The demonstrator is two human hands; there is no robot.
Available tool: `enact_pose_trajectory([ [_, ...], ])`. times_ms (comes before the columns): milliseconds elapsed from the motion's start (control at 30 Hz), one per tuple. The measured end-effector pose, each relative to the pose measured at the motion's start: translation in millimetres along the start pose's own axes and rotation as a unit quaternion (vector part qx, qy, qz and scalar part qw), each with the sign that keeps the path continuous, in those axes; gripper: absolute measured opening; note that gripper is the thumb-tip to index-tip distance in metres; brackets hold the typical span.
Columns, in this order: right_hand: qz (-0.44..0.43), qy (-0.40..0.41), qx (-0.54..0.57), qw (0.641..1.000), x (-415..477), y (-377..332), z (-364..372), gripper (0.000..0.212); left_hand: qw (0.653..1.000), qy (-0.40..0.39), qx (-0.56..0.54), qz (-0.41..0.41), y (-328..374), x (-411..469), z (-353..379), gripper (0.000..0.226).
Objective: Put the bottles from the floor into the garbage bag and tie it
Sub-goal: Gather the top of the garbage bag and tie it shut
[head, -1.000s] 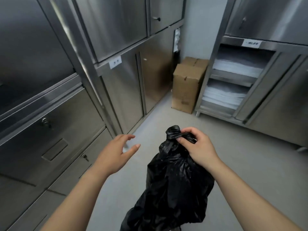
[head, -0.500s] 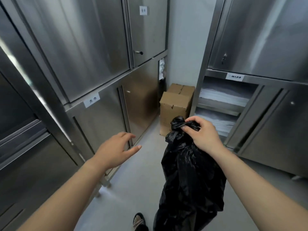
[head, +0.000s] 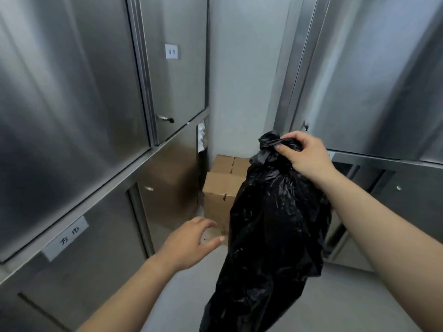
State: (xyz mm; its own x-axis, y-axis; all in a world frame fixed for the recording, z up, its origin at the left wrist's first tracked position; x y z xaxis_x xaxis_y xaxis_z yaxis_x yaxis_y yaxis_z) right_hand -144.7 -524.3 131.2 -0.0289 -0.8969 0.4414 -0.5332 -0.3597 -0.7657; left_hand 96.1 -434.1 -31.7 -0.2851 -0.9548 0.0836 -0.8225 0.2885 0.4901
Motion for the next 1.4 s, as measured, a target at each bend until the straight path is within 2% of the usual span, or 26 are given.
enact_pose_trajectory([
  [100,-0.005,0.014,0.003,1.0,40.3,-3.5,10.5,0.014,0.999,0.001,-0.051,0.0,-10.5,31.2,13.6,0.055],
  [267,-0.018,0.044,0.015,0.999,105.3,2.7,29.3,0.009,0.991,0.076,-0.106,-0.023,-38.6,86.7,15.6,0.051],
  [367,-0.027,0.046,0.017,0.998,147.2,11.1,42.0,0.009,0.979,0.142,-0.134,-0.053,-57.2,119.0,-0.3,0.025],
  [433,-0.033,0.052,0.017,0.998,177.4,21.8,45.9,0.01,0.968,0.153,-0.189,-0.06,-71.8,145.2,-12.2,0.006],
  [467,-0.033,0.057,0.016,0.998,192.5,29.8,46.4,0.01,0.96,0.153,-0.224,-0.068,-80.6,159.5,-18.3,0.012],
  [600,-0.011,0.058,0.026,0.998,244.1,69.5,48.8,0.009,0.885,0.146,-0.418,-0.145,-116.5,216.1,-42.2,0.012],
  [667,-0.009,0.046,0.035,0.998,265.4,85.3,55.2,0.006,0.85,0.171,-0.464,-0.182,-128.6,243.6,-52.2,0.014],
  [767,-0.021,0.029,0.044,0.998,293.7,99.2,66.3,0.011,0.809,0.227,-0.5,-0.209,-136.9,284.8,-67.3,0.004],
  [933,-0.05,0.024,0.081,0.995,336.2,103.3,71.4,0.019,0.765,0.295,-0.546,-0.174,-116.8,361.3,-112.9,0.006],
  [1033,-0.076,0.055,0.086,0.992,367.8,92.4,63.5,0.016,0.745,0.3,-0.578,-0.145,-90.8,414.6,-156.2,0.005],
  [1100,-0.091,0.084,0.089,0.988,389.9,82.8,55.6,0.014,0.738,0.277,-0.601,-0.129,-74.2,450.8,-184.2,0.003],
  [1267,-0.118,0.118,0.095,0.981,442.0,67.4,50.7,0.014,0.768,0.267,-0.579,-0.066,-43.6,529.4,-242.2,0.004],
  [1400,-0.129,0.136,0.099,0.977,484.5,64.1,64.6,0.01,0.82,0.292,-0.493,0.005,-34.6,588.5,-276.6,0.009],
])
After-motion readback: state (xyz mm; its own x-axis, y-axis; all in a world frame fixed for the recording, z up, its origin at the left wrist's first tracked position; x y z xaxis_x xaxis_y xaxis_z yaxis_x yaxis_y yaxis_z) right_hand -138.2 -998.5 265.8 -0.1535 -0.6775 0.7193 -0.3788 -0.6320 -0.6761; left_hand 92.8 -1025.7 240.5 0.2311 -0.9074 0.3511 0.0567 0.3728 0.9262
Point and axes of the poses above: each hand's wrist, its own x-axis towards the middle knuckle, its own z-axis out of the palm, y = z × x, the point moved 7 cm from there along x, towards the middle knuckle
